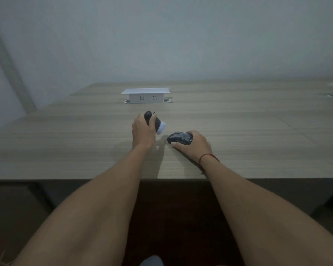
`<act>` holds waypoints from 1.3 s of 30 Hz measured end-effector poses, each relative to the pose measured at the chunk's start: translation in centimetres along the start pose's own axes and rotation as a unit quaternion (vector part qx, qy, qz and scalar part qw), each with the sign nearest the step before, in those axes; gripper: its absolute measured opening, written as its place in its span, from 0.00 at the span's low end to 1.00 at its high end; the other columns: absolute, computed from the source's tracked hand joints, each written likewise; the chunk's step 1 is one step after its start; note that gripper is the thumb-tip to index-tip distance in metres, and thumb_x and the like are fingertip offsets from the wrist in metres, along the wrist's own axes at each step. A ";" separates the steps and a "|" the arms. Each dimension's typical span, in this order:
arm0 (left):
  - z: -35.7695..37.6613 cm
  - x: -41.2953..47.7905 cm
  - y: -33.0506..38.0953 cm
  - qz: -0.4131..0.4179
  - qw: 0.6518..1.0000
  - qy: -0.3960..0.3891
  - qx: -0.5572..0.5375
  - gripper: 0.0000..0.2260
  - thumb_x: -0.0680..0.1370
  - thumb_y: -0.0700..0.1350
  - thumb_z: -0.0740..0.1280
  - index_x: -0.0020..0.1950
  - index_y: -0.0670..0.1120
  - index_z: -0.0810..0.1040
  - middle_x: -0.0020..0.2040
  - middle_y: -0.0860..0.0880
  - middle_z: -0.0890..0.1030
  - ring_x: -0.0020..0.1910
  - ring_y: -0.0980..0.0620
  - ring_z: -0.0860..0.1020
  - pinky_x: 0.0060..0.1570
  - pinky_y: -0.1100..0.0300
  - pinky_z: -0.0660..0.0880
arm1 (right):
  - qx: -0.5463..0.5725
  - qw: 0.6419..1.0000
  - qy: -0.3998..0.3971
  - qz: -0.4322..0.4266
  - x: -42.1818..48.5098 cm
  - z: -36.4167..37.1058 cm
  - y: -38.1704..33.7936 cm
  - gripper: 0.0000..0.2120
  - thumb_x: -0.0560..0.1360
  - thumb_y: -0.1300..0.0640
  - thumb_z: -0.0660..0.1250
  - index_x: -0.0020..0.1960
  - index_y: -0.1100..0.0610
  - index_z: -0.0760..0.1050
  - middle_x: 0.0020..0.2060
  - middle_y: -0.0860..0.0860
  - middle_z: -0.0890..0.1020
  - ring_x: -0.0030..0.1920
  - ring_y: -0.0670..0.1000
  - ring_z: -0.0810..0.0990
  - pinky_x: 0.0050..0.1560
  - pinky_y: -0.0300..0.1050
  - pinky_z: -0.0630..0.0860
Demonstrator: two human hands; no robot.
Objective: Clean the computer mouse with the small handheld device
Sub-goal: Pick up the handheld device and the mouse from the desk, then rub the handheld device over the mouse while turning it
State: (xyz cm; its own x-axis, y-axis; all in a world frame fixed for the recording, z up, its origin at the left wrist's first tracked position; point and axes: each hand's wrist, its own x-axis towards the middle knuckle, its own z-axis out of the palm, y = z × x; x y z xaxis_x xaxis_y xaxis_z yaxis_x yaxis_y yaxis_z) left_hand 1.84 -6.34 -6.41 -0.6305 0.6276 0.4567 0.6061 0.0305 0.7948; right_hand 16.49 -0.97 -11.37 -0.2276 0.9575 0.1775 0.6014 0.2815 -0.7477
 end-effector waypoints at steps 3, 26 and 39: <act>0.8 0.1 0.8 0.024 0.999 -0.022 -0.020 0.16 0.81 0.51 0.60 0.55 0.39 0.76 0.51 0.42 0.78 0.48 0.47 0.75 0.48 0.55 0.73 | -0.012 1.000 0.001 -0.012 0.0 0.0 0.1 0.37 0.54 0.28 0.67 0.58 0.47 0.73 0.50 0.46 0.81 0.50 0.50 0.80 0.54 0.52 0.79; 1.8 -0.7 1.9 0.013 1.000 -0.020 -0.012 0.16 0.82 0.49 0.59 0.55 0.36 0.73 0.55 0.37 0.77 0.54 0.40 0.76 0.52 0.51 0.73 | -0.014 0.999 0.018 -0.029 0.7 0.4 1.0 0.29 0.62 0.36 0.74 0.57 0.49 0.74 0.49 0.46 0.81 0.50 0.50 0.79 0.53 0.52 0.79; 2.5 -2.4 0.5 -0.006 0.993 -0.063 0.097 0.13 0.83 0.47 0.58 0.58 0.37 0.71 0.56 0.39 0.75 0.48 0.46 0.72 0.45 0.57 0.66 | -0.015 0.999 0.020 -0.041 0.8 0.4 1.2 0.27 0.64 0.38 0.75 0.56 0.50 0.75 0.48 0.47 0.81 0.48 0.51 0.80 0.52 0.52 0.79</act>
State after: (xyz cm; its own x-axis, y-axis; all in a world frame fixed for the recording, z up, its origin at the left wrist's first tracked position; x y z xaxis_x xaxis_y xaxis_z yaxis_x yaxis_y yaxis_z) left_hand 4.87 -5.91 -8.10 -0.5805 0.7178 0.3844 0.6887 0.1811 0.7020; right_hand 16.75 0.10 -12.38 -0.2468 0.9324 0.2640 0.6044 0.3611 -0.7101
